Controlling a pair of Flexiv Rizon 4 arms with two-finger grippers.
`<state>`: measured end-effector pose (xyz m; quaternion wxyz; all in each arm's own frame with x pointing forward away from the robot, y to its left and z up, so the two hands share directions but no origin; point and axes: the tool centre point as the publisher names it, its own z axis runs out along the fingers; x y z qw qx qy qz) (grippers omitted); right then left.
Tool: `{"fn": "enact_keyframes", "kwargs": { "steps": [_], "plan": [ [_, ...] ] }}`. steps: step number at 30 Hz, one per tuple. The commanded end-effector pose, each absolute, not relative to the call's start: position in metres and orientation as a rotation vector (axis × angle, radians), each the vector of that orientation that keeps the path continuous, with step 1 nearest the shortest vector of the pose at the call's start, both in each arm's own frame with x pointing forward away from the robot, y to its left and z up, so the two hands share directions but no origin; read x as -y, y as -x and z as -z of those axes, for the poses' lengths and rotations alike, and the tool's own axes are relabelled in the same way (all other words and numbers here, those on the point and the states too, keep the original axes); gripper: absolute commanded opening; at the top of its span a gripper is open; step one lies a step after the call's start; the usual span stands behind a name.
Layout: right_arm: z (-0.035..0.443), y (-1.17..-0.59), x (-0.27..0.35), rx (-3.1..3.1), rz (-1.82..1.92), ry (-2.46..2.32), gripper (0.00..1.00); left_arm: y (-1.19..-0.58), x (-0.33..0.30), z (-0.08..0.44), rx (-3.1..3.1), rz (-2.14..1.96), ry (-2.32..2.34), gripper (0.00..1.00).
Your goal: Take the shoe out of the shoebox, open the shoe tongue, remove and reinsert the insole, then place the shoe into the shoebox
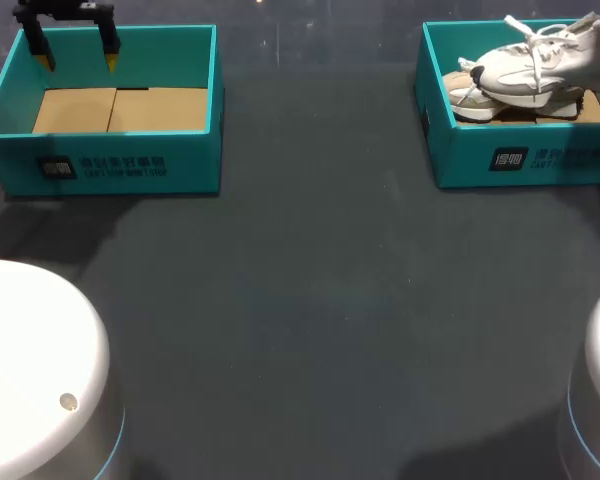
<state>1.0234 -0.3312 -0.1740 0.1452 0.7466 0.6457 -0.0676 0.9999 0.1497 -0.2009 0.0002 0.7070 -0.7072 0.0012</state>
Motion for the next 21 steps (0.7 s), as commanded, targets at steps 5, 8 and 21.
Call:
{"fn": "enact_keyframes", "kwargs": {
  "steps": [5, 8, 21],
  "plan": [
    [0.17, -1.019, 0.332, -1.843, 0.203, -2.177, 0.0, -1.0, -0.15, 0.2, 2.222, -0.002, -2.221, 1.0],
    [0.165, -1.016, 0.329, -1.828, 0.21, -2.187, 0.0, -1.0, -0.15, 0.2, 2.222, -0.002, -2.221, 1.0],
    [0.124, -0.971, 0.301, -1.732, 0.193, -2.189, 0.0, -1.0, -0.15, 0.2, 2.222, -0.002, -2.221, 1.0]
  ]
}}
